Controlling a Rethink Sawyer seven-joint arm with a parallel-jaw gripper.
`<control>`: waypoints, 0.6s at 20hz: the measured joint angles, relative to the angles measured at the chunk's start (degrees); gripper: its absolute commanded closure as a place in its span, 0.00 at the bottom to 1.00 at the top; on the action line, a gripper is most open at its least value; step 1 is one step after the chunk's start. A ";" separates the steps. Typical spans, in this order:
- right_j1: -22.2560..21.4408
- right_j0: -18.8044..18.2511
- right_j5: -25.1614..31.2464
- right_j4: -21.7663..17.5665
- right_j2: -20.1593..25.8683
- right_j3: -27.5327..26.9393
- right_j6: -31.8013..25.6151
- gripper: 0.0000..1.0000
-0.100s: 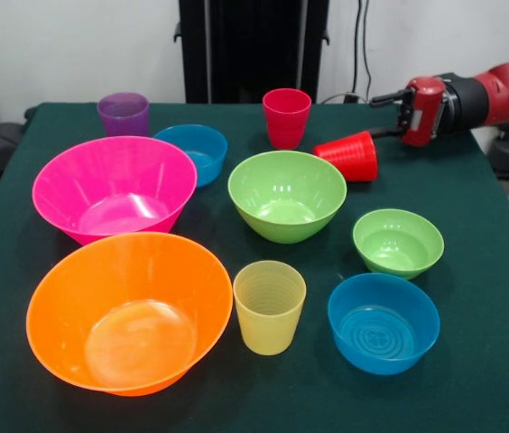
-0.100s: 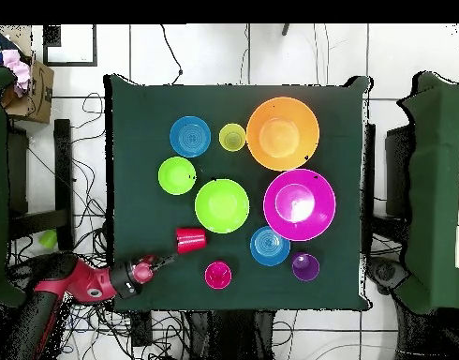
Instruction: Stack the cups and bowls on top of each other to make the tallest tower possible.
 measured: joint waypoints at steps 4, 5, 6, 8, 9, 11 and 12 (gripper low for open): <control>0.41 0.00 0.00 0.01 -0.26 0.01 0.00 0.00; 0.43 0.00 0.00 0.01 -0.34 0.00 0.00 0.00; 0.43 0.00 0.00 0.01 -0.41 0.00 0.00 0.00; 0.44 0.00 0.00 0.04 -0.72 0.00 0.00 0.00; 0.43 0.00 0.00 0.04 -0.92 0.00 0.00 0.00; 0.43 0.00 0.00 0.05 -1.49 0.00 0.00 0.00; 0.43 0.01 0.00 0.05 -1.64 0.00 0.00 0.00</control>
